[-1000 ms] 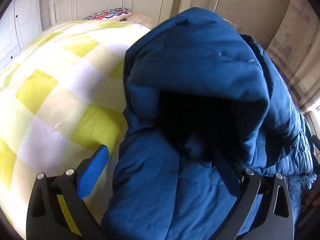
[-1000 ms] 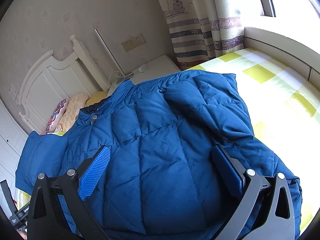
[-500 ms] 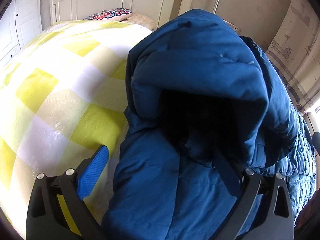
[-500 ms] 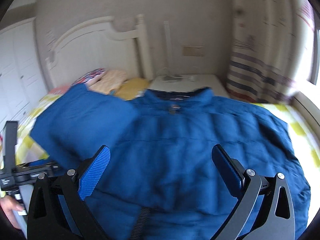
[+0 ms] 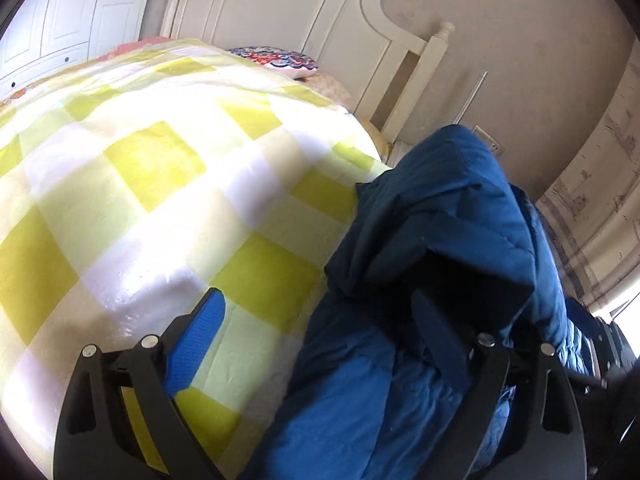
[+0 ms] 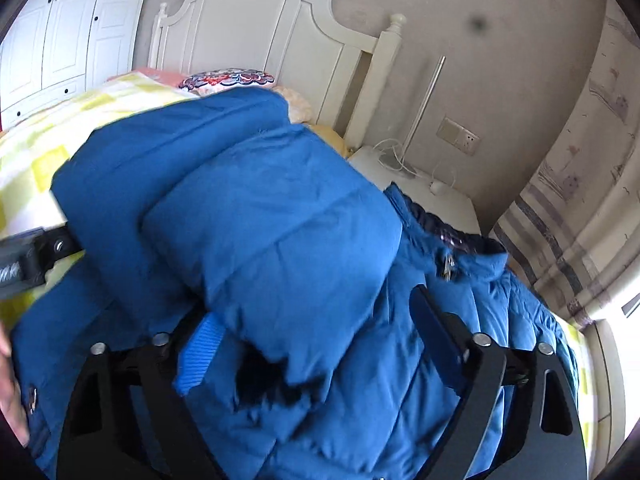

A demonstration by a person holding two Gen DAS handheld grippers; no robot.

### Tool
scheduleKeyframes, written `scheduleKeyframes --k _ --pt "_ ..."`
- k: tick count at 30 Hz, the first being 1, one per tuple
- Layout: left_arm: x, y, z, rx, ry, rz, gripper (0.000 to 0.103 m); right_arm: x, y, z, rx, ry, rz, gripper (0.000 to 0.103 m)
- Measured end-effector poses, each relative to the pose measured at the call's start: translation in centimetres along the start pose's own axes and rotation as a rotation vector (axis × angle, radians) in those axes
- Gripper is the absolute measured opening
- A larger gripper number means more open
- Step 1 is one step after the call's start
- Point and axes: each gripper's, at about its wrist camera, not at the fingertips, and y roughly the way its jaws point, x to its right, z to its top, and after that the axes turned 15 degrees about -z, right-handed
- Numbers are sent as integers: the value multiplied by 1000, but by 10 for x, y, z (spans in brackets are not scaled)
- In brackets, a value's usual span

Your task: Fold large clothes

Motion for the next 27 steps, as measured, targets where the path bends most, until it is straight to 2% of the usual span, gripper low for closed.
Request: scheduleKeyframes --k 1,3,6,9,12,13,15,17,18,21,24,25,27 --pt "1 -1 0 1 7 -3 93 5 -3 2 20 9 31 43" --pt "1 -4 -1 18 11 -12 93 24 -17 4 74 93 35 32" --pt "3 -17 0 88 23 -36 93 77 -40 -4 128 315 119 29" --pt "7 -36 -1 199 50 -52 94 157 -59 -42 157 618 167 29" --pt "9 -50 0 279 58 -51 97 206 -39 -85 65 790 159 29" --pt "9 -54 -1 293 55 -53 97 220 -25 -106 3 851 145 29" --pt "7 -54 2 303 46 -53 98 236 5 -146 -146 962 173 29" --pt "7 -52 1 291 41 -44 98 234 19 -167 -211 1011 221 30" --pt "7 -50 1 277 38 -34 98 234 20 -170 -215 1025 232 30" --pt "6 -46 3 258 33 -24 98 233 16 -163 -201 1003 221 32" --pt "4 -41 1 238 34 -16 98 239 25 -169 -205 1037 256 32" --pt "4 -39 2 234 31 -12 99 240 22 -172 -190 1047 272 31" --pt "3 -36 2 218 28 -4 99 241 10 -168 -137 1025 252 30"
